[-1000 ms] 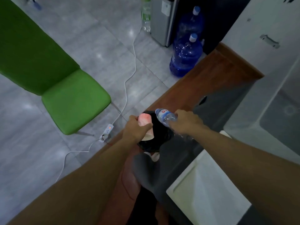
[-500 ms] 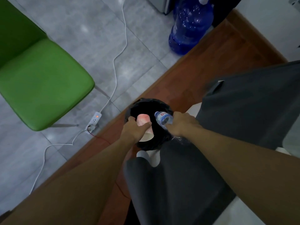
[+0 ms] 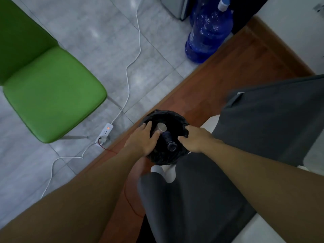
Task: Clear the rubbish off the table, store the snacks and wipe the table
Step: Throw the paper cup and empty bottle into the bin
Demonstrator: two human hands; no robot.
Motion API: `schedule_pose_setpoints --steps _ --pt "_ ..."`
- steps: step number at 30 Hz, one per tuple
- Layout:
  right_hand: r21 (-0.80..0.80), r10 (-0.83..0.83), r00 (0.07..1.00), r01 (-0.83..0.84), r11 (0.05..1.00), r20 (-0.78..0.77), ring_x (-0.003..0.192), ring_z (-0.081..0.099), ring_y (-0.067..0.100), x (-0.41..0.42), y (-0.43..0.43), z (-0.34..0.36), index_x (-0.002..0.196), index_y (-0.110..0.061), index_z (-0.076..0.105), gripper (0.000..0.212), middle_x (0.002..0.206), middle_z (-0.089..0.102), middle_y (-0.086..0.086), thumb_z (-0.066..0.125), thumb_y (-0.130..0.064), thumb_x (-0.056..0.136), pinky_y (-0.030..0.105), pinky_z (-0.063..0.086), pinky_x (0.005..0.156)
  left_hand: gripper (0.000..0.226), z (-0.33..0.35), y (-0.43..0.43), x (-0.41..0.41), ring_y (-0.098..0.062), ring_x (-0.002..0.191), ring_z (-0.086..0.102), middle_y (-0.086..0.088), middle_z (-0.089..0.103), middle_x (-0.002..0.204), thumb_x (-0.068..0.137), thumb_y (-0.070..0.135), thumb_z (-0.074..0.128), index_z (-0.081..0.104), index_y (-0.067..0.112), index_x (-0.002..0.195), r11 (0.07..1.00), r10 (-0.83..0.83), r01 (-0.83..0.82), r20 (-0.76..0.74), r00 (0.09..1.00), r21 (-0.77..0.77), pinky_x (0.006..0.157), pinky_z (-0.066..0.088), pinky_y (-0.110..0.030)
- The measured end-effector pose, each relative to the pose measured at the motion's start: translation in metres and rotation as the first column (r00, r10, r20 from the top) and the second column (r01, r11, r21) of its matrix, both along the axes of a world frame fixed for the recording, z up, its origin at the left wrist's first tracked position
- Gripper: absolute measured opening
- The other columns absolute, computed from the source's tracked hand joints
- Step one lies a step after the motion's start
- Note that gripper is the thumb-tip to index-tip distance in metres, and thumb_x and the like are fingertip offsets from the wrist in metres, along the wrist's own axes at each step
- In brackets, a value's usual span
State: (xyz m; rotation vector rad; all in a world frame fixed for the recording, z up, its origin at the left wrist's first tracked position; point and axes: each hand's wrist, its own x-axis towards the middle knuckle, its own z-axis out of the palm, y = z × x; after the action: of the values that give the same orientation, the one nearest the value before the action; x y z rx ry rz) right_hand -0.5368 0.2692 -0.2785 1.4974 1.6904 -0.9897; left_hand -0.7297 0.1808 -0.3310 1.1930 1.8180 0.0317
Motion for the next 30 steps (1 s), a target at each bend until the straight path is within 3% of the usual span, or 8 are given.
schedule_pose_setpoints --steps 5,9,11,18,30 --pt "0.13 0.055 0.997 -0.047 0.99 -0.057 0.137 0.04 0.035 0.0 0.005 0.04 0.146 -0.026 0.039 0.062 0.149 0.047 0.005 0.035 -0.064 0.098 0.058 0.028 0.113 0.07 0.045 0.015 -0.008 -0.03 0.144 0.028 -0.01 0.027 0.159 0.097 0.06 0.023 0.019 0.02 0.155 0.983 -0.137 0.155 -0.175 0.975 0.095 0.116 0.028 -0.049" --pt "0.226 0.102 0.993 -0.087 0.97 -0.057 0.153 0.009 0.034 0.001 0.004 0.082 0.16 -0.026 0.018 0.072 0.168 0.014 0.004 0.027 -0.066 0.1 0.056 0.004 0.121 0.069 0.09 0.021 -0.009 -0.032 0.146 0.024 -0.012 0.022 0.161 0.099 0.059 0.02 0.017 0.02 0.156 0.959 -0.218 0.259 -0.288 0.933 0.114 0.116 0.025 -0.05" --pt "0.264 0.109 0.991 -0.085 0.961 -0.076 0.154 0.003 0.033 0.003 0.003 0.102 0.161 -0.026 0.015 0.073 0.169 0.009 0.004 0.025 -0.066 0.1 0.055 0.0 0.122 0.068 0.113 0.024 -0.009 -0.032 0.149 0.018 -0.012 0.016 0.163 0.1 0.057 0.02 0.013 0.021 0.157 0.958 -0.229 0.269 -0.305 0.924 0.097 0.118 0.021 -0.05" --pt "0.4 0.098 0.99 -0.048 0.915 -0.105 0.155 0.0 0.031 0.017 -0.003 0.182 0.161 -0.027 0.017 0.075 0.169 0.008 0.003 0.023 -0.068 0.099 0.055 -0.004 0.123 0.067 0.199 0.031 0.0 -0.03 0.151 0.01 -0.009 0.008 0.165 0.101 0.057 0.015 0.007 0.024 0.158 0.944 -0.246 0.311 -0.396 0.884 0.109 0.12 0.014 -0.05" --pt "0.603 0.06 0.983 0.058 0.795 -0.174 0.154 0.005 0.033 0.089 -0.029 0.312 0.16 -0.026 0.019 0.075 0.168 0.013 0.005 0.022 -0.069 0.098 0.057 -0.002 0.123 0.067 0.345 0.022 0.063 -0.028 0.151 0.01 -0.006 0.007 0.165 0.1 0.058 0.016 0.007 0.024 0.158 0.896 -0.195 0.354 -0.479 0.856 0.267 0.121 0.012 -0.049"
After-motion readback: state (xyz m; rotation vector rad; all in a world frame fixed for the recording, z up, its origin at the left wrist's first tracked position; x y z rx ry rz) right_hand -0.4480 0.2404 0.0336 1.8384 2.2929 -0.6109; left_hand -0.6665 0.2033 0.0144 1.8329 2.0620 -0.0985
